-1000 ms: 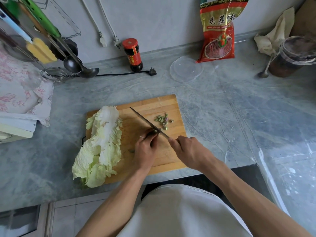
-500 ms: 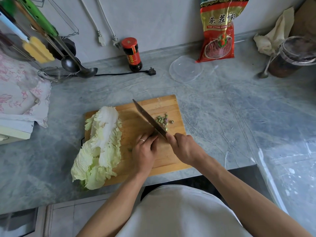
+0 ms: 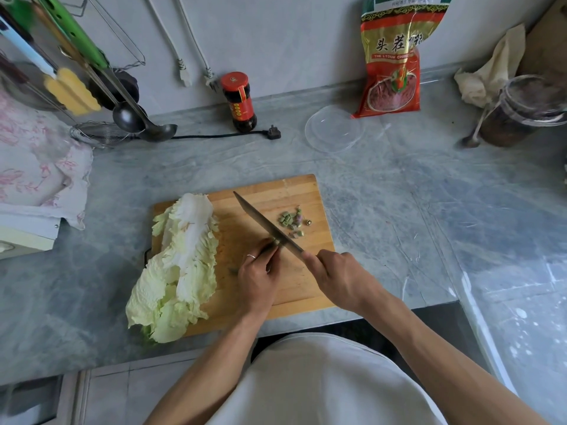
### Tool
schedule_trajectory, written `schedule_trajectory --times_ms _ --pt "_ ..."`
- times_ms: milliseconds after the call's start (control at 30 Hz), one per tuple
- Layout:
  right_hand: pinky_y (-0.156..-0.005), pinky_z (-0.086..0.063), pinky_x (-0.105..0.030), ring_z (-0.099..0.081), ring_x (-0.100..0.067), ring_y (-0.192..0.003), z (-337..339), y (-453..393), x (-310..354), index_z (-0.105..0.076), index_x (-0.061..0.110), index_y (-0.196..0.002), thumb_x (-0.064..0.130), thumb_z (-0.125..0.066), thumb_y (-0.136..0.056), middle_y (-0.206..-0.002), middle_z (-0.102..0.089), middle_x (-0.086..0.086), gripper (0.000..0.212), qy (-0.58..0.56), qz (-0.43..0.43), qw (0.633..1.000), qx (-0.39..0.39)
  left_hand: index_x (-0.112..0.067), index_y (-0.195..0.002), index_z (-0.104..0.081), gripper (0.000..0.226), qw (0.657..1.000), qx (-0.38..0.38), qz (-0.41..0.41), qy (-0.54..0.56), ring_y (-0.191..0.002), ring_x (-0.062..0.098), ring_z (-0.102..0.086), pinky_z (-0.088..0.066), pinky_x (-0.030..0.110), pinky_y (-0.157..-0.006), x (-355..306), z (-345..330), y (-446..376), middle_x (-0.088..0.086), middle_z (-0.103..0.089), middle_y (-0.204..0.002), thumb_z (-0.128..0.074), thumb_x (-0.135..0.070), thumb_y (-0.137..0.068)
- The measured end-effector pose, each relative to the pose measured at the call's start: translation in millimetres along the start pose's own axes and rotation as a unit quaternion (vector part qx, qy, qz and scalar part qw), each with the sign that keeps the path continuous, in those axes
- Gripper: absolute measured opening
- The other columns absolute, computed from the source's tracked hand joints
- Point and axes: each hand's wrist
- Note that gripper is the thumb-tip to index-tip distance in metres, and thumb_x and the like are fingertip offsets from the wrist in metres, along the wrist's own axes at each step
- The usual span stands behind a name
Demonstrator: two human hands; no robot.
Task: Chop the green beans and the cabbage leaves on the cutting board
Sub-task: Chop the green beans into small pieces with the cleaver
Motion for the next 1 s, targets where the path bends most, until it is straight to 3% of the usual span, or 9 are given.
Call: schedule_trajectory --times_ms 233,367,500,567,800,933,1000 --pt "-0.048 -0.032 -0.042 -0.033 -0.022 -0.045 -6 2 -3 -0.038 0.012 -0.066 0.05 -0.036 -0.104 -0.054 -0.043 -0.006 0.054 0.008 0.017 1.0 -0.023 -0.012 -0.11 -0.076 0.022 1.0 0.01 -0.001 -0.01 -0.093 0.019 -0.07 -0.054 0.026 -0.08 0 -2 -4 0.003 -0.073 -0.115 -0.069 -0.006 -0.09" --pt "-0.048 -0.029 -0.033 -0.038 -0.021 -0.047 -11 6 0 -0.035 0.017 -0.067 0.058 -0.029 -0.101 -0.058 -0.046 -0.003 0.053 0.037 0.008 0.999 -0.019 -0.01 -0.105 -0.076 0.017 0.999 0.018 0.015 -0.022 -0.083 0.021 -0.069 -0.05 0.023 -0.073 0 -3 -2 0.004 -0.073 -0.109 -0.067 -0.008 -0.09" --pt "-0.047 -0.029 -0.033 -0.04 -0.023 -0.047 -15 6 0 -0.035 0.018 -0.069 0.061 -0.027 -0.1 -0.059 -0.047 -0.003 0.053 0.049 0.006 0.998 -0.024 -0.01 -0.101 -0.076 0.014 0.999 0.015 0.027 -0.026 -0.082 0.02 -0.068 -0.054 0.029 -0.069 -1 -5 -3 0.003 -0.073 -0.106 -0.068 -0.007 -0.089" --pt "-0.046 -0.028 -0.033 -0.041 -0.021 -0.048 -15 5 0 -0.036 0.019 -0.07 0.061 -0.026 -0.1 -0.06 -0.047 -0.003 0.053 0.053 0.003 0.998 -0.02 -0.01 -0.098 -0.076 0.013 0.999 0.014 0.032 -0.028 -0.081 0.021 -0.068 -0.054 0.031 -0.07 -1 -6 -2 0.003 -0.074 -0.102 -0.068 -0.006 -0.088" --pt "-0.046 -0.025 -0.032 -0.039 -0.019 -0.048 -19 -11 6 -0.034 0.02 -0.067 0.061 -0.026 -0.099 -0.058 -0.045 -0.001 0.052 0.042 -0.002 0.999 -0.006 -0.01 -0.098 -0.077 0.013 0.999 0.014 0.039 -0.029 -0.081 0.021 -0.066 -0.042 0.015 -0.074 -5 -3 -1 0.006 -0.075 -0.096 -0.071 -0.007 -0.086" --pt "-0.057 -0.04 -0.034 -0.051 -0.024 -0.061 -12 -17 9 -0.048 0.012 -0.078 0.058 -0.024 -0.102 -0.068 -0.051 -0.005 0.057 0.013 -0.048 0.999 0.019 -0.008 -0.104 -0.075 0.016 0.999 0.015 0.02 -0.026 -0.089 0.019 -0.068 -0.046 0.015 -0.08 -3 0 -1 0.005 -0.073 -0.106 -0.073 -0.008 -0.088" --pt "-0.048 -0.044 -0.031 -0.054 -0.022 -0.056 -4 -18 6 -0.053 0.008 -0.081 0.052 -0.025 -0.105 -0.068 -0.054 -0.006 0.057 -0.047 -0.075 0.996 0.026 -0.006 -0.102 -0.074 0.016 1.0 0.004 0.03 -0.008 -0.096 0.016 -0.067 -0.049 0.017 -0.085 -1 2 -1 0.004 -0.072 -0.108 -0.075 -0.011 -0.087"
Point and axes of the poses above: each hand's wrist, its own y-axis away from the middle knuckle, its own z-axis out of the back of the hand, x = y × z
